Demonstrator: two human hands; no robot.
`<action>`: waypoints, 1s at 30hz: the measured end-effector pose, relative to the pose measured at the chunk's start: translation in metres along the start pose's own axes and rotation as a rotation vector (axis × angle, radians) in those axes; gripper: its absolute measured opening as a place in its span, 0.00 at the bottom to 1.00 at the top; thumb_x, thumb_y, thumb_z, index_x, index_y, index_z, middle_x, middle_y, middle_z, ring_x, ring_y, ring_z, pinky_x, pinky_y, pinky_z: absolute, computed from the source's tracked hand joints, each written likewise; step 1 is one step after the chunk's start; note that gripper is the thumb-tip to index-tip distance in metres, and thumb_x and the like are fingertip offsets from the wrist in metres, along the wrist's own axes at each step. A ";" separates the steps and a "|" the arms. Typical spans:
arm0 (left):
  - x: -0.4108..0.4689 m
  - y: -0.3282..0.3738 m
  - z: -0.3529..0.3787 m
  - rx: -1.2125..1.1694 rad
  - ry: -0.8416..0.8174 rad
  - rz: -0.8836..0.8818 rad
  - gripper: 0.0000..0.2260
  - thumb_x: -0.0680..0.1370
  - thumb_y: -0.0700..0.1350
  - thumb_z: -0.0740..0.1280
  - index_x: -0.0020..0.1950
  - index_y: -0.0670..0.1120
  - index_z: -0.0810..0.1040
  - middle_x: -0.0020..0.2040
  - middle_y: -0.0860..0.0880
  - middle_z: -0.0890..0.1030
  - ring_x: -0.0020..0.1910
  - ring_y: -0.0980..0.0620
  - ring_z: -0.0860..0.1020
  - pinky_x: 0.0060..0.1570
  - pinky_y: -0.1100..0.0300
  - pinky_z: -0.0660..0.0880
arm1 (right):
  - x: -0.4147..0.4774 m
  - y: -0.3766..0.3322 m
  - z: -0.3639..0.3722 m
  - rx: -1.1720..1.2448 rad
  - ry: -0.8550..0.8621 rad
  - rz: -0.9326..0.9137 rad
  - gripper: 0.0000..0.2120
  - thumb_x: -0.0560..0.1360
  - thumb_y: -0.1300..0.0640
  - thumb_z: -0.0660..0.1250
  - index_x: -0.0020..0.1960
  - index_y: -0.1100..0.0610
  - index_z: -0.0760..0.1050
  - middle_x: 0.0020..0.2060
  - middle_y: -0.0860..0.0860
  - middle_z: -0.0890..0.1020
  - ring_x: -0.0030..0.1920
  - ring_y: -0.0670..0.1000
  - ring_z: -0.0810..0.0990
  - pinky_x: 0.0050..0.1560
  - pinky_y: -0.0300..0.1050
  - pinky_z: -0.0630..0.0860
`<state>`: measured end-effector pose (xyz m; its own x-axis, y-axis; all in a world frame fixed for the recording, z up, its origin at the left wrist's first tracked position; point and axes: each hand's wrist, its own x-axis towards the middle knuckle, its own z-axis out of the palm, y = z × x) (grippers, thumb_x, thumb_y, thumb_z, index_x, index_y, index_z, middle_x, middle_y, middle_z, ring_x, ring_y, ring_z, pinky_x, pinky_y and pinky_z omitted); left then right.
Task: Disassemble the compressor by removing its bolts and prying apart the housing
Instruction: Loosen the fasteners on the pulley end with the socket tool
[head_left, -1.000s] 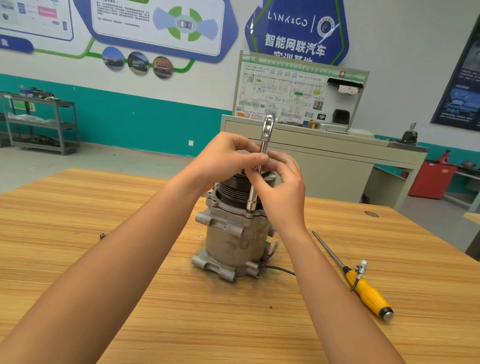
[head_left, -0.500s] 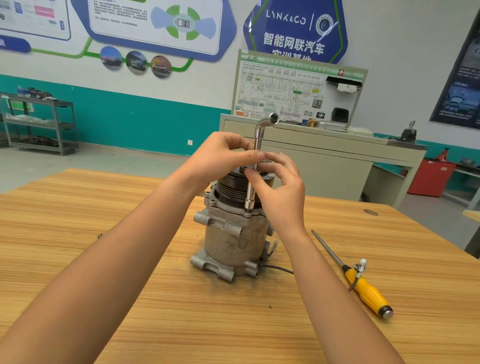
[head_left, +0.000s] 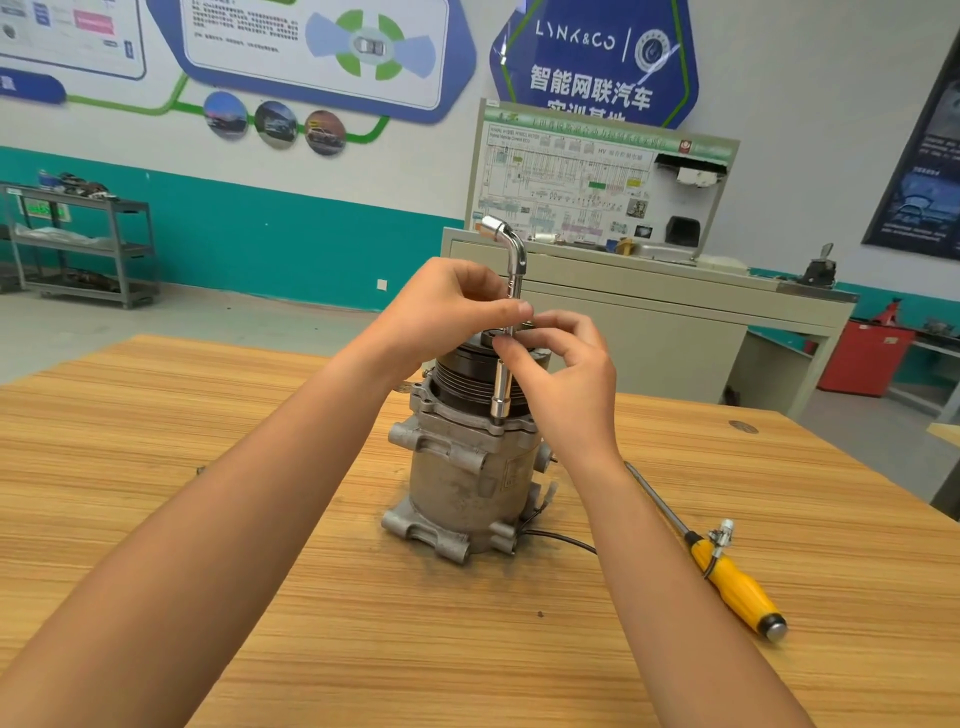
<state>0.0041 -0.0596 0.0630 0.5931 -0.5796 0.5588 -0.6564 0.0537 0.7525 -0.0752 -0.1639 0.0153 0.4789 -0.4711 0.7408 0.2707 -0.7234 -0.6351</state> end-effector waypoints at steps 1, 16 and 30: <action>0.000 0.000 -0.001 0.010 -0.022 -0.004 0.03 0.73 0.46 0.71 0.40 0.49 0.80 0.35 0.54 0.80 0.35 0.65 0.77 0.39 0.71 0.73 | 0.001 -0.001 -0.001 -0.010 -0.022 -0.008 0.06 0.70 0.55 0.72 0.43 0.56 0.83 0.49 0.46 0.74 0.58 0.48 0.70 0.60 0.47 0.67; -0.002 0.004 -0.003 0.066 -0.043 -0.007 0.05 0.75 0.48 0.69 0.48 0.50 0.83 0.48 0.52 0.84 0.45 0.66 0.79 0.48 0.68 0.74 | 0.000 0.001 0.001 0.060 -0.043 0.003 0.05 0.72 0.58 0.70 0.46 0.60 0.82 0.55 0.45 0.75 0.65 0.49 0.67 0.66 0.47 0.63; -0.005 0.005 0.003 0.063 -0.063 0.035 0.05 0.77 0.44 0.67 0.51 0.50 0.81 0.45 0.57 0.82 0.44 0.66 0.78 0.50 0.71 0.74 | 0.006 0.001 0.000 0.172 -0.090 0.048 0.08 0.74 0.57 0.68 0.50 0.59 0.82 0.54 0.45 0.77 0.57 0.43 0.73 0.51 0.24 0.67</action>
<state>-0.0035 -0.0594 0.0628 0.5401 -0.6284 0.5598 -0.7053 0.0249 0.7084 -0.0723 -0.1676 0.0188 0.5652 -0.4509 0.6909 0.3806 -0.6005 -0.7032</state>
